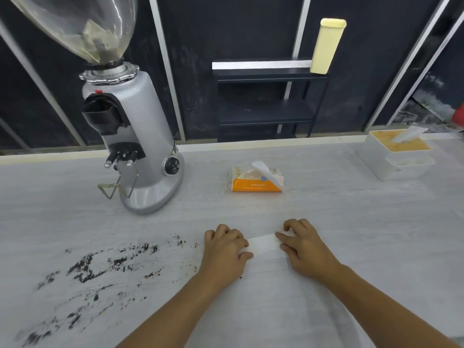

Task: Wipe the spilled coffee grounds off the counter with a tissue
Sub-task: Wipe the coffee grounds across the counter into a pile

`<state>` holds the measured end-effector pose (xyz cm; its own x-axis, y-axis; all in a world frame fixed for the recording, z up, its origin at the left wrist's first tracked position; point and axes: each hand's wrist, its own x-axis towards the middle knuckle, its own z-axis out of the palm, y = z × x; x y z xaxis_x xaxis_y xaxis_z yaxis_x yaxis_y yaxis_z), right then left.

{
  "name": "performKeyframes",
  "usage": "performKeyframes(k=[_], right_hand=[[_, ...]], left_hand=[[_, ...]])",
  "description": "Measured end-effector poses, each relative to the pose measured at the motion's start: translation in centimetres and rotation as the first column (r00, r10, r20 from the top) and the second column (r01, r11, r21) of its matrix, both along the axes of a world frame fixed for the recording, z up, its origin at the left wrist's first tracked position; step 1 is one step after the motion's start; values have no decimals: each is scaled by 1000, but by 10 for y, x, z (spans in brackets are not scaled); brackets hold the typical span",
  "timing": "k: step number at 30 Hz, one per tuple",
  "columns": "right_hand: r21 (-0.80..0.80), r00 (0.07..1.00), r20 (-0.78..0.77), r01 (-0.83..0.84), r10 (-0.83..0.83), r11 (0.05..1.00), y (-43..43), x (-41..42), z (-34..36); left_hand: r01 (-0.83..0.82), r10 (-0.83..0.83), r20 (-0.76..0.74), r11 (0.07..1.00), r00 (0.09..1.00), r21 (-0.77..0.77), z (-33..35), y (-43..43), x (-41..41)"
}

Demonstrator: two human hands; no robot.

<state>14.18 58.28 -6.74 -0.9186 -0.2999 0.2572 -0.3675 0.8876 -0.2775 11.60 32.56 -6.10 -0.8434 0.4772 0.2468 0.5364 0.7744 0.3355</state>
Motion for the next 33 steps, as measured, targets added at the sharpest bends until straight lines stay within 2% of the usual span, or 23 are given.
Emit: performKeyframes(k=[3, 9, 14, 17, 21, 27, 30, 33], right_hand=[[25, 998, -19, -53, 53, 998, 3, 13, 0], [29, 958, 6, -288, 288, 957, 37, 18, -1], [44, 827, -5, -561, 562, 826, 67, 0, 2], [54, 715, 8, -699, 699, 713, 66, -5, 0], [44, 606, 18, -795, 795, 605, 52, -13, 1], [60, 430, 39, -902, 902, 428, 33, -29, -1], [56, 382, 46, -924, 923, 379, 32, -43, 2], [104, 378, 49, -922, 924, 372, 29, -57, 4]], left_hand=[[14, -15, -52, 1000, 999, -15, 0, 0, 19], [-44, 38, -71, 995, 997, -89, -1, 23, 86], [-257, 252, -81, 965, 964, -54, -4, 60, 138], [-395, 393, -73, 919, 916, -6, -6, 78, 163], [-552, 555, -85, 832, 828, 57, -8, 87, 186], [-681, 696, -44, 712, 717, 173, -19, 97, 214], [-734, 748, -20, 655, 663, 179, -19, 101, 214], [-786, 799, 21, 587, 601, 193, -18, 98, 212]])
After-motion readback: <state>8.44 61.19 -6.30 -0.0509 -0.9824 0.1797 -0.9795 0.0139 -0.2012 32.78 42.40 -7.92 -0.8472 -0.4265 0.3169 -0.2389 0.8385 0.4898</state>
